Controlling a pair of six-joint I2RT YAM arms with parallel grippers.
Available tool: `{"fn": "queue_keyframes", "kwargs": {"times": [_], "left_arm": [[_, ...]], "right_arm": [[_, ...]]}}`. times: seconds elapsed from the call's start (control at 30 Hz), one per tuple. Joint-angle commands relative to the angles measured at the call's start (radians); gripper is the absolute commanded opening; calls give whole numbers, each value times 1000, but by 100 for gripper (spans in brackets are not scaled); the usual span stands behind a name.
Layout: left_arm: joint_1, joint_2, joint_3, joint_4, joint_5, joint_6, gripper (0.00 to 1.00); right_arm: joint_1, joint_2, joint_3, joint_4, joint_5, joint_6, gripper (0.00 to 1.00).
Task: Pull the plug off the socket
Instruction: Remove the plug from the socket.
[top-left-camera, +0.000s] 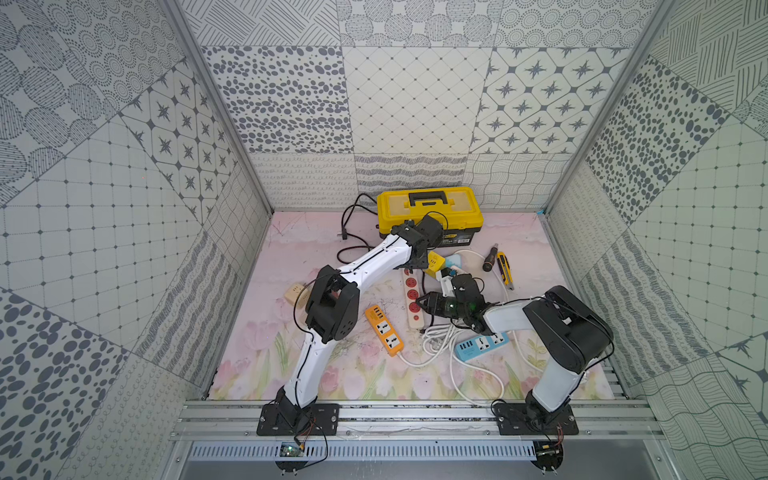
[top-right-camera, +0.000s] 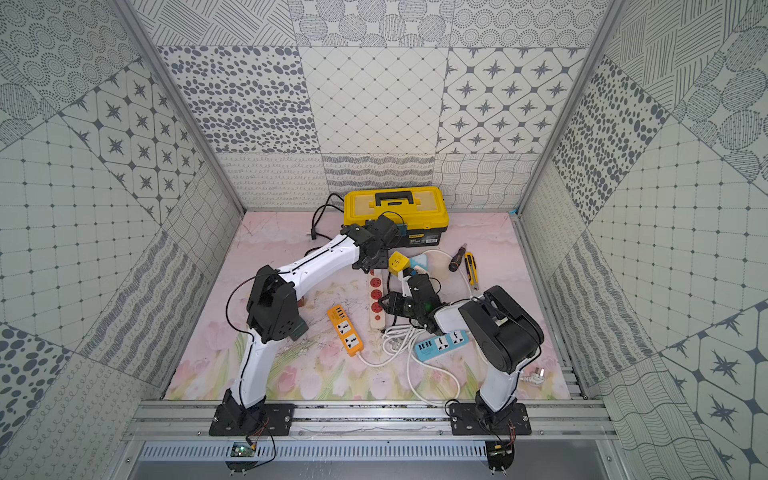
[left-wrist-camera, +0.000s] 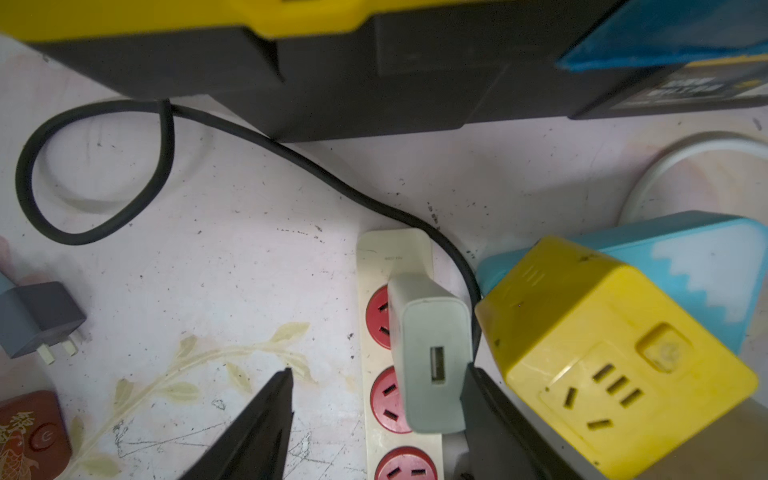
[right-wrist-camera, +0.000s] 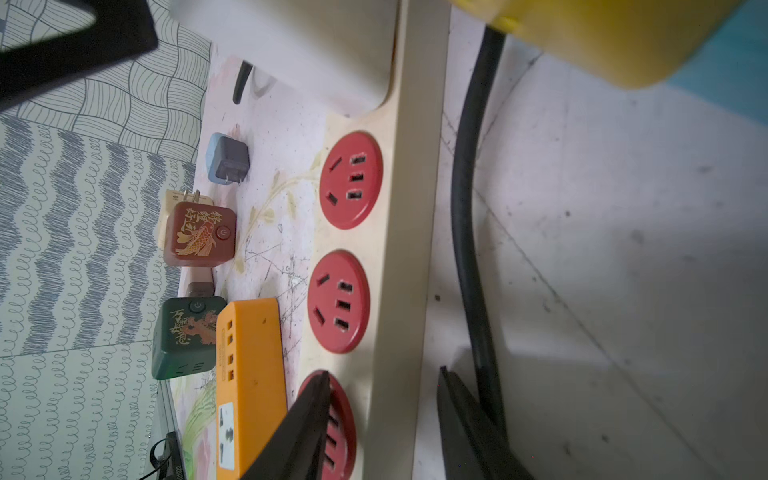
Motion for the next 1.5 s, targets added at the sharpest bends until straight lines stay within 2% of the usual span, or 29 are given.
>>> {"fn": "queue_keyframes", "kwargs": {"times": [0.0,0.13,0.37,0.57,0.8,0.97,1.13,1.33,1.47], "left_arm": [[2,74,75,-71,-3,60,67],[3,100,118,-92,24,71,67],[0,28,55,-37,50,72,69],[1,50,40,-28,3,78,68],[9,123,98,-70,3,84,47],[15,115,96,-50,-3,98,40],[25,109,96,-26,7,121,36],[31,99,82,-28,5,147,15],[31,56,24,0,20,155,9]], "right_arm": [[1,-22,-15,-17,0,-20,46],[0,-14,-21,3,-17,-16,46],[3,-11,-28,29,-37,-16,46],[3,-32,-40,34,-24,-9,44],[2,-186,-83,-7,46,-23,43],[-2,-254,-110,34,16,16,43],[-1,-167,-98,111,-44,103,43],[14,-59,-35,94,4,153,42],[47,-10,19,95,35,205,43]]}}
